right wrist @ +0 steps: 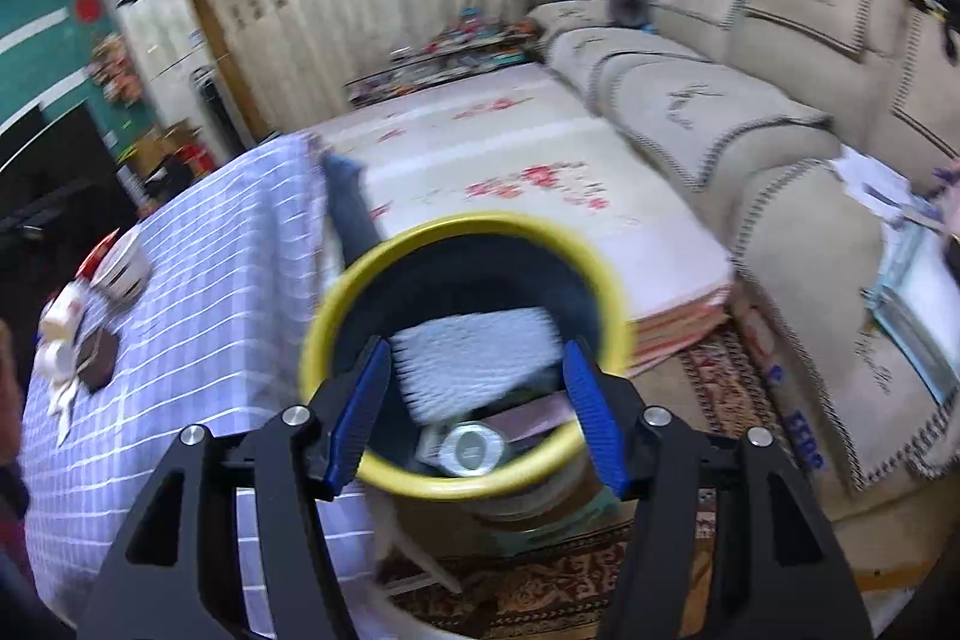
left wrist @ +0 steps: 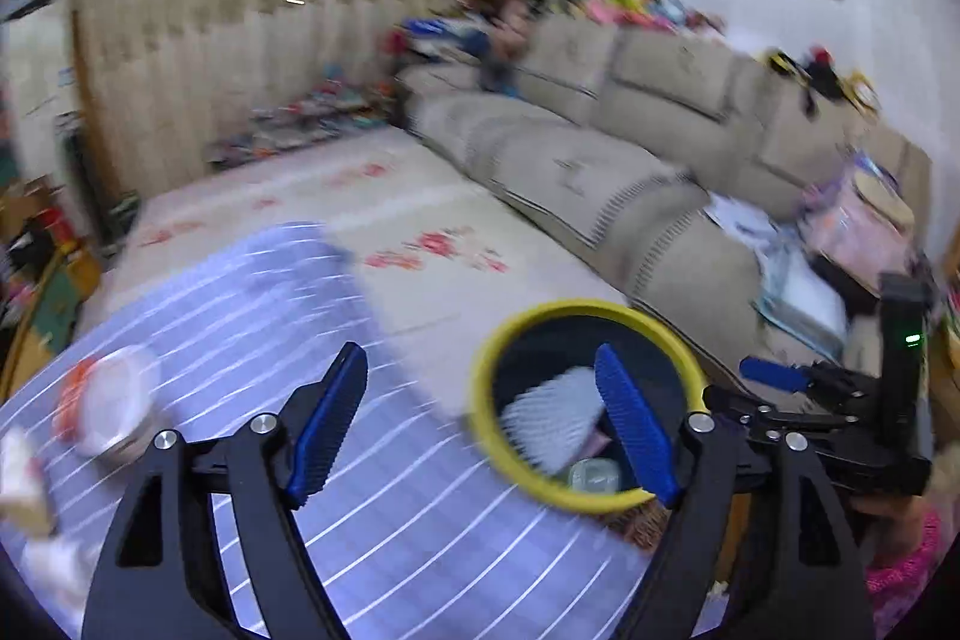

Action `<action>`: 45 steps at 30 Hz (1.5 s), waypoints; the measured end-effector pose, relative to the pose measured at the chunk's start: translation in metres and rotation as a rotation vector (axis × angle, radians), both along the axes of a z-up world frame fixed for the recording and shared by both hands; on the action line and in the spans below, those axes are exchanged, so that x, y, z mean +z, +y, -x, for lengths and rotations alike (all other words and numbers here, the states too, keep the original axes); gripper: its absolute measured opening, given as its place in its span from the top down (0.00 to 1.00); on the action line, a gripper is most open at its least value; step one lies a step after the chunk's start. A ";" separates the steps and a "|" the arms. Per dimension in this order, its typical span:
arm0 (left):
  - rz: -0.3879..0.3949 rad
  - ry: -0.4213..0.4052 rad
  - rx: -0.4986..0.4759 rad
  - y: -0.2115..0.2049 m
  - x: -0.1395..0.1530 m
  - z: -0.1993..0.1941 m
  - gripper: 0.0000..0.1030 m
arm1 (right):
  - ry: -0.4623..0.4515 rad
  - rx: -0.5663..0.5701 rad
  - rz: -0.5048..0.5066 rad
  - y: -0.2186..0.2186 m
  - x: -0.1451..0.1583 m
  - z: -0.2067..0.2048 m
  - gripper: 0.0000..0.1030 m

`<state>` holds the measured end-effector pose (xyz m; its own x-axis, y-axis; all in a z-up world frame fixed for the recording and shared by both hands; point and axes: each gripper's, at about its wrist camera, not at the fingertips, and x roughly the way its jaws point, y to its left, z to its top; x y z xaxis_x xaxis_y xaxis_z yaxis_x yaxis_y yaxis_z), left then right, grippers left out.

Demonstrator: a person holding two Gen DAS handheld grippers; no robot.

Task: Collect trash
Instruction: 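Reach the right gripper to the brown plastic box and grasp it, then carry the brown box with the right gripper over the bin and release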

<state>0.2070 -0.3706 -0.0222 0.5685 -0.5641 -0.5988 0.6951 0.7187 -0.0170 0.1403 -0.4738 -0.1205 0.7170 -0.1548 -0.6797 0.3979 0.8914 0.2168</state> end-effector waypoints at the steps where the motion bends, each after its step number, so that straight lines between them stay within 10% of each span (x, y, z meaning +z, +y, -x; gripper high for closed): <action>1: 0.012 -0.012 0.051 0.027 0.006 0.004 0.22 | 0.000 0.030 0.002 0.011 0.000 -0.008 0.44; 9: 0.091 -0.028 0.473 0.223 0.016 0.039 0.18 | -0.019 0.278 0.004 0.122 0.011 -0.068 0.44; 18: 0.126 0.011 0.652 0.338 -0.012 0.071 0.14 | -0.022 0.517 0.034 0.265 0.021 -0.135 0.38; 36: 0.195 0.111 0.649 0.369 -0.051 0.074 0.14 | 0.145 0.562 0.167 0.342 -0.020 -0.211 0.44; 45: 0.174 0.133 0.638 0.359 -0.057 0.069 0.14 | 0.085 0.549 0.136 0.325 -0.002 -0.194 0.46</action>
